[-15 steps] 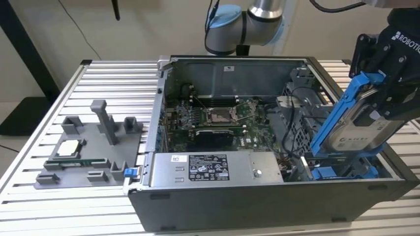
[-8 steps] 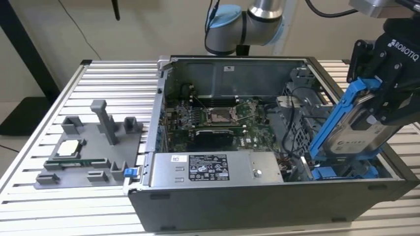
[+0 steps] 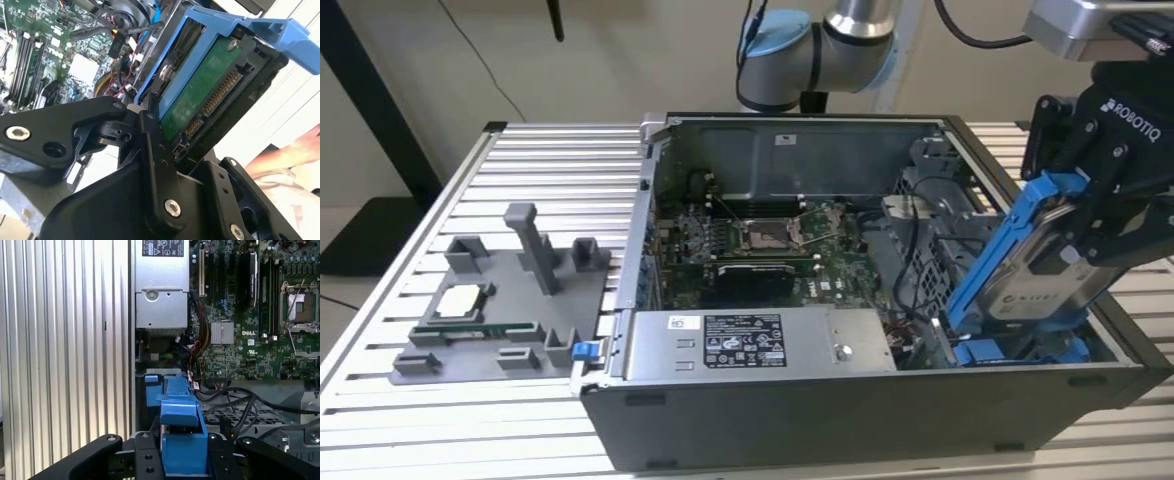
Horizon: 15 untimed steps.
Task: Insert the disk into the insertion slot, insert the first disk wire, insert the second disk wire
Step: 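Insert the disk into the insertion slot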
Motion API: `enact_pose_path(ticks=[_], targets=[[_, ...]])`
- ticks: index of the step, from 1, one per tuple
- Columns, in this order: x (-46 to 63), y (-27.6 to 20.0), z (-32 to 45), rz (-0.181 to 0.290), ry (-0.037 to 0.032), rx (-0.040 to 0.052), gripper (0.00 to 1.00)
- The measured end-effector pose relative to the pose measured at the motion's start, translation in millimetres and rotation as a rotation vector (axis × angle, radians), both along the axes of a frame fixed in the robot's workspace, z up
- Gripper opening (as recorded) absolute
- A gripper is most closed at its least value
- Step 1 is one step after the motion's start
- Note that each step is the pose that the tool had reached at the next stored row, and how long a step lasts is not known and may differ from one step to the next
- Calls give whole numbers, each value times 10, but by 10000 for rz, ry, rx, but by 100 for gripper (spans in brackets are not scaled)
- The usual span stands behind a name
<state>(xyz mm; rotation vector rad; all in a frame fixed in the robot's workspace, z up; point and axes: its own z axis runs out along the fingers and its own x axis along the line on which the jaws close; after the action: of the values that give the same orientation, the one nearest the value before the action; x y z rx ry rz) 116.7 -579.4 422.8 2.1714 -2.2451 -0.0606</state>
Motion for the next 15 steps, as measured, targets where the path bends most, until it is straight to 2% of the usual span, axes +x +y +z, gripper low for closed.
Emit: enact_pose_path(ticks=[8,15], targets=[[2,0,-97,-1,0,1,0],[4,10,-139,-1,0,1,0]])
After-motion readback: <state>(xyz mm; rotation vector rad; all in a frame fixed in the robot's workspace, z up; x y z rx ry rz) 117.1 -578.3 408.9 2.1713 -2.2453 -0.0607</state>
